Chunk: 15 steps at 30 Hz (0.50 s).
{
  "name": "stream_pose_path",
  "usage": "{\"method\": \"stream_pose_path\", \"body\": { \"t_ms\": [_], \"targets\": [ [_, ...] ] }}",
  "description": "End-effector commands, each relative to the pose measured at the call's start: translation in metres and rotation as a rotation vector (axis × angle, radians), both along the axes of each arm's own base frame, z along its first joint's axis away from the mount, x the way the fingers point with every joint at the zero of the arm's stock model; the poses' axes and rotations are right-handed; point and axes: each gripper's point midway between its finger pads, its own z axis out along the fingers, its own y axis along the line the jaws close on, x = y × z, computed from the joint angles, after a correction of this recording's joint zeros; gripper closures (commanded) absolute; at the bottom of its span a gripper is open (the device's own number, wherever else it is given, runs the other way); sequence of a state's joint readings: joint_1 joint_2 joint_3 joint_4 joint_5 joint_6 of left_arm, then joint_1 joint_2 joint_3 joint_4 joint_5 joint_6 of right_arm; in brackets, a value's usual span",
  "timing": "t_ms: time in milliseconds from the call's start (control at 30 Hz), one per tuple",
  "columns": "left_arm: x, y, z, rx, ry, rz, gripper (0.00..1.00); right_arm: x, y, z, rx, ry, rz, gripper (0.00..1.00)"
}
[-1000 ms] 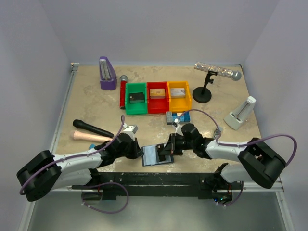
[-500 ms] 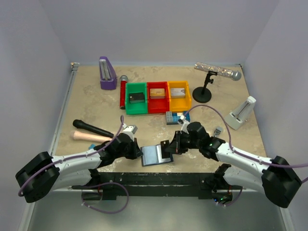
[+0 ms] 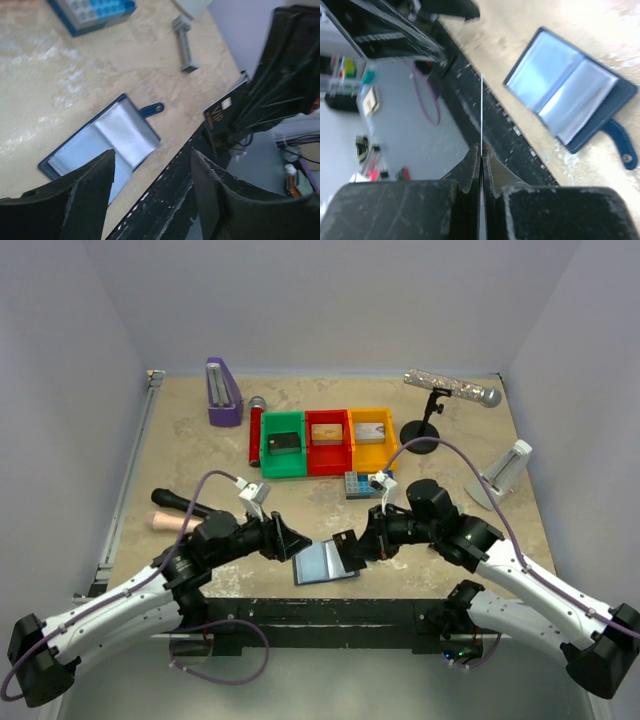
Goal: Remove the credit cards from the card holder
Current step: Remove the credit card from the card holder.
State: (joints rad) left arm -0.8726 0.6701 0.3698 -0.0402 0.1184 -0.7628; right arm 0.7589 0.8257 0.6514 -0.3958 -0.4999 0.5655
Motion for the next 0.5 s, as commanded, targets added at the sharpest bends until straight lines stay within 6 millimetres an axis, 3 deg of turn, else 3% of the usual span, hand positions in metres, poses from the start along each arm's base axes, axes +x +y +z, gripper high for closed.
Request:
{"method": "stream_pose_path", "body": {
  "t_ms": [0,67,167,300,333,467],
  "targets": [
    [-0.023,0.001,0.060,-0.147,-0.159,-0.125,0.27,-0.051,0.000,0.027,0.054,0.025,0.302,1.00],
    [-0.036,0.004,0.080,-0.210,-0.227,-0.180,0.25,-0.064,0.000,0.033,0.062,0.024,0.370,1.00],
    [-0.053,0.000,0.093,-0.229,-0.273,-0.291,0.24,-0.077,0.005,0.039,0.069,0.031,0.443,1.00],
    [-0.074,-0.015,0.094,-0.214,-0.216,-0.469,0.29,-0.092,0.015,0.038,0.027,0.034,0.537,1.00],
    [-0.077,-0.019,0.101,-0.240,-0.219,-0.496,0.31,-0.093,0.018,0.037,0.013,0.036,0.543,1.00],
    [-0.083,-0.026,0.097,-0.250,-0.165,-0.549,0.36,-0.094,0.029,0.039,-0.004,0.040,0.558,1.00]
  ]
}}
